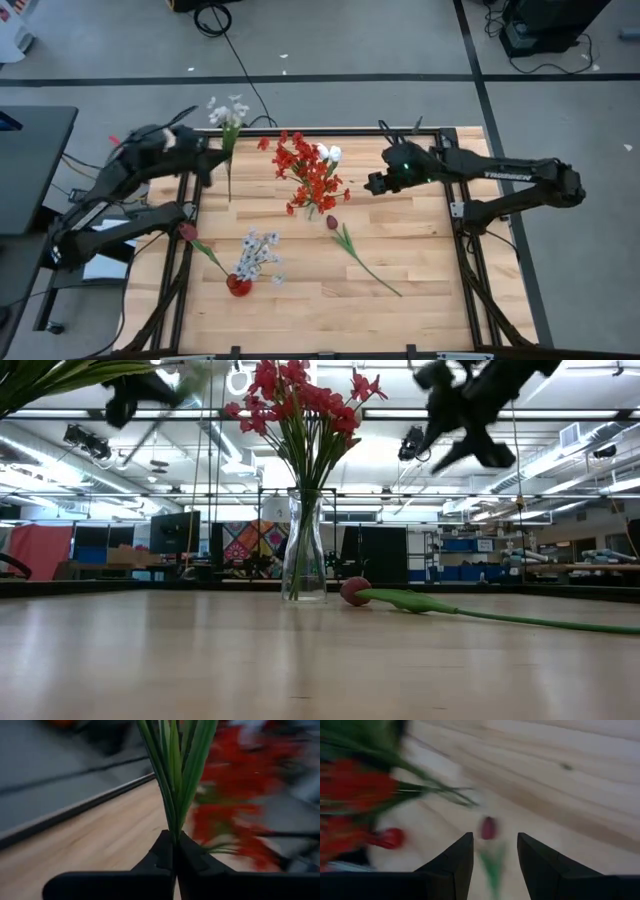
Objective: Sort flowers into vase by color
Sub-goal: Put the white flowers into the red vase
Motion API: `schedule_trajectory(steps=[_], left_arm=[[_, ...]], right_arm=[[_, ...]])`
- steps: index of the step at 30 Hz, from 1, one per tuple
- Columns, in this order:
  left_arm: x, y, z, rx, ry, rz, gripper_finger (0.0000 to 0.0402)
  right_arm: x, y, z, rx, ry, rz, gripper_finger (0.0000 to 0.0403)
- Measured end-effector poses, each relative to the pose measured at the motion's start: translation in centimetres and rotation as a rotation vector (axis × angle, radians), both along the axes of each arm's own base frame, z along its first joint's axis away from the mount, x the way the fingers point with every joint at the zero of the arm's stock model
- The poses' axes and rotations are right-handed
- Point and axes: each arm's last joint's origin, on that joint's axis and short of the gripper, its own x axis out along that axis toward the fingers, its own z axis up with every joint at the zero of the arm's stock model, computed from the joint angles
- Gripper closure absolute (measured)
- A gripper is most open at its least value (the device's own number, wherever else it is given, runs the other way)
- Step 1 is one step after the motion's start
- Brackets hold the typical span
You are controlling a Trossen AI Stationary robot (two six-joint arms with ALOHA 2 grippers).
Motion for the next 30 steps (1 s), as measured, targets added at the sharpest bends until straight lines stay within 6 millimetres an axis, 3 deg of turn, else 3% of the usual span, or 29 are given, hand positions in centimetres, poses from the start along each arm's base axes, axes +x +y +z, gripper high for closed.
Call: schedule_trajectory(steps=[7,15,22,30], left_arm=[[-2.1,-3.4,1.5,0.231,-0.187,-0.406,0.0395],[-2.6,-5.0,1.3,0.218,-0.339,-0.698,0.0397],[-1.8,-5.5,1.8,0.225,-0.388,-0.825,0.0397],[0.9,-6.4,1.6,0.25,-0.456,-1.011,0.0397]], right_arm=[[0.3,4.9,2.5,-0.045,-0.23,-0.118,0.0243],[0.4,8.6,3.1,-0.059,-0.342,-0.166,0.0243],[0.0,9.9,3.2,-0.068,-0.372,-0.221,0.0243],[0.0,10.0,3.2,-0.065,-0.378,-0.236,0.0244]])
